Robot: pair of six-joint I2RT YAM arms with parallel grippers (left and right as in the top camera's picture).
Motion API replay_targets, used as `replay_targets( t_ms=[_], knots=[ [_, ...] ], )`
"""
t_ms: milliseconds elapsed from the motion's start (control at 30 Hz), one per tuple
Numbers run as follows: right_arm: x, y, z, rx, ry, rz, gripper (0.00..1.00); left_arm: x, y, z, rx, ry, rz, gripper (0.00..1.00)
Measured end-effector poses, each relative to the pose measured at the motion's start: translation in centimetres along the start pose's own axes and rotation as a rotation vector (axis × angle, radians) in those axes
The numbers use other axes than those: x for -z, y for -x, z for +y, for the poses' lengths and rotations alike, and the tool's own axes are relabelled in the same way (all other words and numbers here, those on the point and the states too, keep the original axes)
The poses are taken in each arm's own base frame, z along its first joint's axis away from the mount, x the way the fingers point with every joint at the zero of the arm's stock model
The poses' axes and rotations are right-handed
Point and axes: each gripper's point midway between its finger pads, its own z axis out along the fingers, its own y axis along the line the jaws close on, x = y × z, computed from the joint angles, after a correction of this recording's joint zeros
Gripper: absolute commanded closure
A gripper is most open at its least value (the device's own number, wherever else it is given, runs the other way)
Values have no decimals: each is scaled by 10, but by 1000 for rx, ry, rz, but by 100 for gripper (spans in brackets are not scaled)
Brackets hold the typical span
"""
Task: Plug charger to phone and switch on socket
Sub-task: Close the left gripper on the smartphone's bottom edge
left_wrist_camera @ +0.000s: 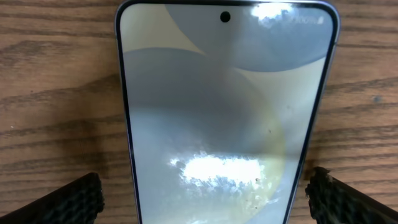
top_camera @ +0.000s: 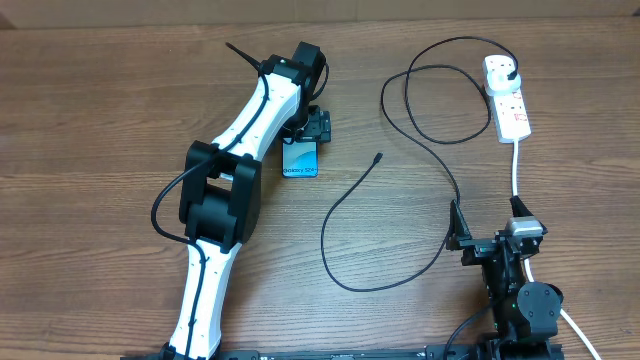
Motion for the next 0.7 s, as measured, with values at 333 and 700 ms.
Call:
replay_targets(
  t_ms=[333, 700],
  knots=[
    [0, 0, 0, 0, 0, 0, 0, -7, 0, -4, -9, -27, -12, 2],
    [0, 0, 0, -1, 0, 0, 0, -7, -1, -4, -18, -26, -10, 13]
  ],
)
